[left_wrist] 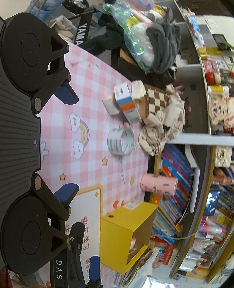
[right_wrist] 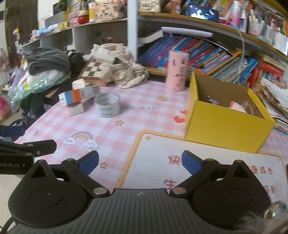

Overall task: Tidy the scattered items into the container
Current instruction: 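Move both open tools back over the desk toward the tape roll, then grasp the usmile toothpaste box with the left tool while the right tool grasps the clear tape roll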

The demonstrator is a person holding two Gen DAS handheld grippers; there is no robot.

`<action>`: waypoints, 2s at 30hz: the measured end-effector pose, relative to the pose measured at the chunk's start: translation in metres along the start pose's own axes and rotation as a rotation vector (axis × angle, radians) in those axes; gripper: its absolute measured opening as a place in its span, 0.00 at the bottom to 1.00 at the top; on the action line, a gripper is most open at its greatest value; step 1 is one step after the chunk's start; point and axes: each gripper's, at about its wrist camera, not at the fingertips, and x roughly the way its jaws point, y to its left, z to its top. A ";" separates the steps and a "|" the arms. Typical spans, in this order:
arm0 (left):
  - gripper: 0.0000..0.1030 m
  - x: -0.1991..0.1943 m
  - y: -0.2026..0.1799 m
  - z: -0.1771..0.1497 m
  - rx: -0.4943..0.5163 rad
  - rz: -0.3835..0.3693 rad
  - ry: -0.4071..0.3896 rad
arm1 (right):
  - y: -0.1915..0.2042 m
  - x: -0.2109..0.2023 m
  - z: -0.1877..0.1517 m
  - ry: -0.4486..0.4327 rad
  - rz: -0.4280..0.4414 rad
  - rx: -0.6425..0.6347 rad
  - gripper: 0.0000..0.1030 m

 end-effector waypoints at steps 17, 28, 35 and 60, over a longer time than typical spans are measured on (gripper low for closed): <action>0.94 -0.005 0.031 -0.003 -0.049 0.042 -0.018 | 0.030 0.011 0.011 -0.004 0.042 -0.054 0.97; 0.94 -0.007 0.043 -0.005 -0.068 0.062 -0.015 | 0.043 0.017 0.015 0.007 0.070 -0.080 0.97; 0.94 -0.003 0.040 -0.005 -0.071 0.051 -0.002 | 0.044 0.018 0.014 0.022 0.072 -0.098 0.97; 0.94 0.050 0.051 0.014 -0.124 0.107 0.061 | 0.033 0.085 0.044 0.108 0.147 -0.116 0.97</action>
